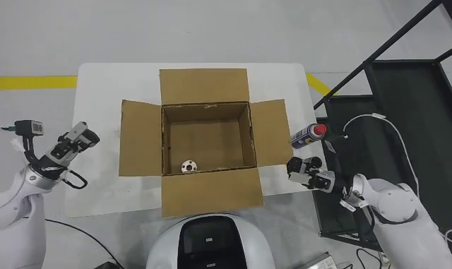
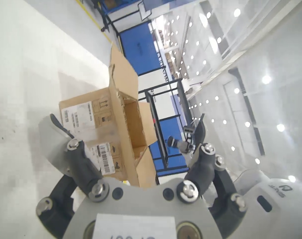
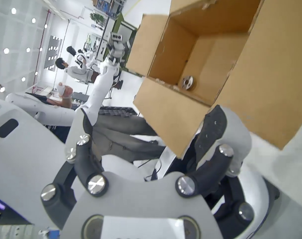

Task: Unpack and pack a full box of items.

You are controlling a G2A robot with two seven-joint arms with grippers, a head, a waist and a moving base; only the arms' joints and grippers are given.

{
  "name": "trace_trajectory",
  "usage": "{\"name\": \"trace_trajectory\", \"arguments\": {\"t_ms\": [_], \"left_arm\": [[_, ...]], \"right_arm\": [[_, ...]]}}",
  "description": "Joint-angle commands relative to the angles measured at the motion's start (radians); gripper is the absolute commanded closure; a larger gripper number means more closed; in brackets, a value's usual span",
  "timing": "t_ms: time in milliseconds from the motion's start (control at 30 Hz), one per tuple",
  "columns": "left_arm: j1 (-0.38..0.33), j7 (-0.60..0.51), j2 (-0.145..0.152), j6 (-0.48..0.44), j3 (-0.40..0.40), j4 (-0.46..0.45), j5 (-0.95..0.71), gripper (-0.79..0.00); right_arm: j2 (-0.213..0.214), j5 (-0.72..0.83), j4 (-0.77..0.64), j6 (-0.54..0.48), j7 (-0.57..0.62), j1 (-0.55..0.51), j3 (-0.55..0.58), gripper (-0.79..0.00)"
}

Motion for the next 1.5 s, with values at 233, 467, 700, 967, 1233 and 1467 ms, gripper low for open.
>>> {"name": "trace_trajectory", "arguments": {"t_ms": [233, 467, 700, 967, 1233, 1467], "left_arm": [[0.002, 0.02, 0.0, -0.005, -0.011, -0.004, -0.048, -0.785], [0.002, 0.02, 0.0, -0.005, -0.011, -0.004, -0.048, -0.785], [0.002, 0.02, 0.0, -0.005, -0.011, -0.004, -0.048, -0.785], [0.002, 0.02, 0.0, -0.005, -0.011, -0.004, -0.048, -0.785], [0.002, 0.02, 0.0, -0.005, -0.011, -0.004, -0.048, -0.785], [0.002, 0.02, 0.0, -0.005, -0.011, -0.004, -0.048, -0.785]], "right_arm": [[-0.008, -0.077, 0.11, 0.061, -0.044, 0.007, -0.125, -0.785], [-0.014, -0.109, 0.17, 0.069, -0.071, 0.03, -0.205, -0.785], [-0.021, -0.144, 0.164, 0.03, -0.102, 0.064, -0.273, -0.785], [-0.024, -0.192, 0.166, 0.015, -0.172, 0.076, -0.284, -0.785], [-0.025, -0.197, 0.16, 0.029, -0.176, 0.082, -0.291, -0.785], [-0.026, -0.208, 0.19, 0.101, -0.146, 0.11, -0.345, -0.785]]}}
